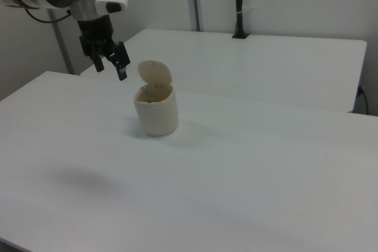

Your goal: Open the trash bin

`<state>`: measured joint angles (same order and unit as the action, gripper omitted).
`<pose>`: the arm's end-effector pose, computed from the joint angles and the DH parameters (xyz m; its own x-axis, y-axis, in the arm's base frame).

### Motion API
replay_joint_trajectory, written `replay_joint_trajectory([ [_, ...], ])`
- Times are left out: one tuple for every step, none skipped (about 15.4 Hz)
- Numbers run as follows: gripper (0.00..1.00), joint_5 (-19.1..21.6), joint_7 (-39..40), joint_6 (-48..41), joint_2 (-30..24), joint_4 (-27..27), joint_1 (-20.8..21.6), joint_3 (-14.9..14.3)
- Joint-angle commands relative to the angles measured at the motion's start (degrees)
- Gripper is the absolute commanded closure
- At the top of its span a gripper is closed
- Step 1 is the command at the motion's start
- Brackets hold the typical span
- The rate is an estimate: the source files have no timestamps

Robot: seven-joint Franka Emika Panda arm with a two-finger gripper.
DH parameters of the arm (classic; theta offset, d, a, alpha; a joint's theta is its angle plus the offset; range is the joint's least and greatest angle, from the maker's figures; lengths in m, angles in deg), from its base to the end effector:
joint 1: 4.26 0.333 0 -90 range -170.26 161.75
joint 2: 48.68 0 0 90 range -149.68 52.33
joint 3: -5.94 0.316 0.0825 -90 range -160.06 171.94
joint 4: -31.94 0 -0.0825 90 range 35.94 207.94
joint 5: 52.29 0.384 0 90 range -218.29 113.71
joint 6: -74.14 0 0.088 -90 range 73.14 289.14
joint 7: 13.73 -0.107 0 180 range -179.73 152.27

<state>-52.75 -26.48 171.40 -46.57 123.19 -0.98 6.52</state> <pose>0.5761 0.0380 0.6048 0.9858 -0.1537 0.0680 -0.1536 -0.9881 -0.0076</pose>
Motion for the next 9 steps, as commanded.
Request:
replay_joint_trajectory([
  [0.00, 1.5, 6.8, -0.1, -3.6, 3.6, -1.0, -0.7],
  [0.00, 1.4, 8.1, -0.1, -3.6, 3.6, -1.1, -0.7],
  [0.00, 1.4, 8.4, -0.1, -3.5, 3.6, -1.1, -0.8],
  [0.00, 1.3, 8.4, 0.1, -3.3, 3.5, -1.0, -0.8],
  [0.00, 1.3, 8.4, 0.2, -3.2, 3.4, -1.0, -0.8],
  [0.00, 1.2, 8.5, 0.3, -3.2, 3.4, -0.9, -0.8],
  [0.00, 1.0, 8.5, 0.4, -3.2, 3.4, -0.8, -0.8],
  [0.00, 0.8, 8.5, 0.3, -3.1, 3.4, -0.7, -0.8],
  [0.00, 0.8, 8.7, 0.3, -3.1, 3.4, -0.6, -0.8],
])
